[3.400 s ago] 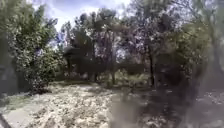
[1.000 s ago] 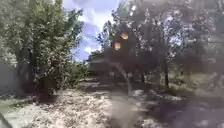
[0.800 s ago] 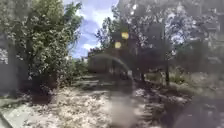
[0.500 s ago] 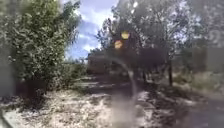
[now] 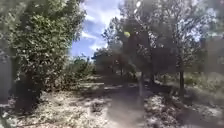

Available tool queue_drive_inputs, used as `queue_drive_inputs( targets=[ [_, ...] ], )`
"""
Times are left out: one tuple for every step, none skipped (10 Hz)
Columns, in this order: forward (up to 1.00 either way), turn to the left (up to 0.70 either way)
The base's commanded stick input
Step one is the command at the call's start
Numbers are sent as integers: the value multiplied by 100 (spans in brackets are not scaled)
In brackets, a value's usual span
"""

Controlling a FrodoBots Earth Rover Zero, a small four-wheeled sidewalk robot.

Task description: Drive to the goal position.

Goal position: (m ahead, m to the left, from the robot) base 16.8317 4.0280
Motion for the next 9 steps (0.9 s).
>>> queue_drive_inputs(
  targets=[
    [70, 0],
    [70, 0],
    [70, 0],
    [70, 0],
    [70, 0],
    [70, 0],
    [70, 0],
    [70, 0],
    [70, 0]
  ],
)
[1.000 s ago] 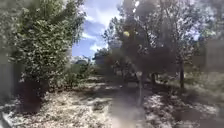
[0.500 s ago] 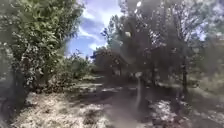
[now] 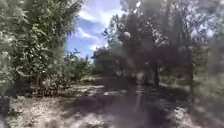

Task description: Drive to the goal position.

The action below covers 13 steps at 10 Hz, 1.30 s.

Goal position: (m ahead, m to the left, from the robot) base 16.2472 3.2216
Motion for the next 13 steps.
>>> queue_drive_inputs(
  targets=[
    [70, 0],
    [70, 0],
    [70, 0],
    [70, 0],
    [70, 0],
    [70, 0],
    [70, 0],
    [70, 0],
    [70, 0],
    [70, 0],
    [70, 0],
    [70, 0],
    [70, 0]
  ],
)
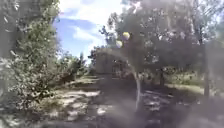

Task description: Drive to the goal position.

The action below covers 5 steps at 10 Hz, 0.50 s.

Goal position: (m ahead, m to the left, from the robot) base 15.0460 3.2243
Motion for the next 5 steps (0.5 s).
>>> queue_drive_inputs(
  targets=[
    [70, 0],
    [70, 0],
    [70, 0],
    [70, 0],
    [70, 8]
  ],
)
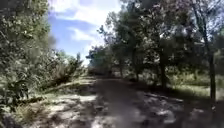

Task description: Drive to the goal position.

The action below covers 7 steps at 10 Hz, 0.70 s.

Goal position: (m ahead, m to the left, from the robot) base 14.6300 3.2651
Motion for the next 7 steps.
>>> queue_drive_inputs(
  targets=[
    [70, 26],
    [70, 35],
    [70, 10],
    [70, 0],
    [70, 0],
    [70, 0],
    [70, 0]
  ],
)
